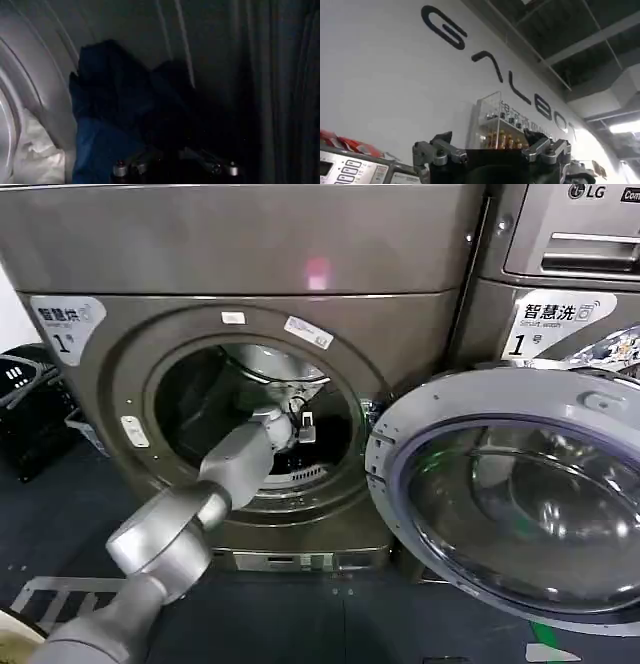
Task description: Grasp the clothes from the dryer.
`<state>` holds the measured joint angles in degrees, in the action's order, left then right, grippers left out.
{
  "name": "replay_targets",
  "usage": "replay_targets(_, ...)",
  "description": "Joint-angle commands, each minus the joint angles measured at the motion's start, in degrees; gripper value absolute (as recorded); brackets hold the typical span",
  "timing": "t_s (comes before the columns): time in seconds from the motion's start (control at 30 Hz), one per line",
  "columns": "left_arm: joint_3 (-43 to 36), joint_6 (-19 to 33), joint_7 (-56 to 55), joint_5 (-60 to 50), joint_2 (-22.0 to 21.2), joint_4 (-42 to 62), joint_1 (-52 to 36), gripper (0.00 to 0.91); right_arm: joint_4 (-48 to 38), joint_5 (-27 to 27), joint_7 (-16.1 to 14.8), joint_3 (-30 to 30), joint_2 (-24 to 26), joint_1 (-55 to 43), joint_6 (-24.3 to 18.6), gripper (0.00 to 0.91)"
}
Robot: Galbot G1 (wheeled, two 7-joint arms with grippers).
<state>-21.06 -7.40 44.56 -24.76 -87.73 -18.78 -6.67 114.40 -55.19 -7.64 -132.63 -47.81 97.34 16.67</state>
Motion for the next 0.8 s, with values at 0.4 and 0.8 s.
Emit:
replay_targets(0.4,25.01,4.45,-29.43,23.64,1.83,-15.31,13.62,0.000,-0.03,0.26,0.14,0.68,0.79,-0.23,-0.16,0.907)
replay_targets(0.8,41.69,10.97,-46.11,28.73,1.11,-35.38,25.94,0.000,0.21,0.43,0.03,1.31,0.83,-0.30,-0.82,0.907)
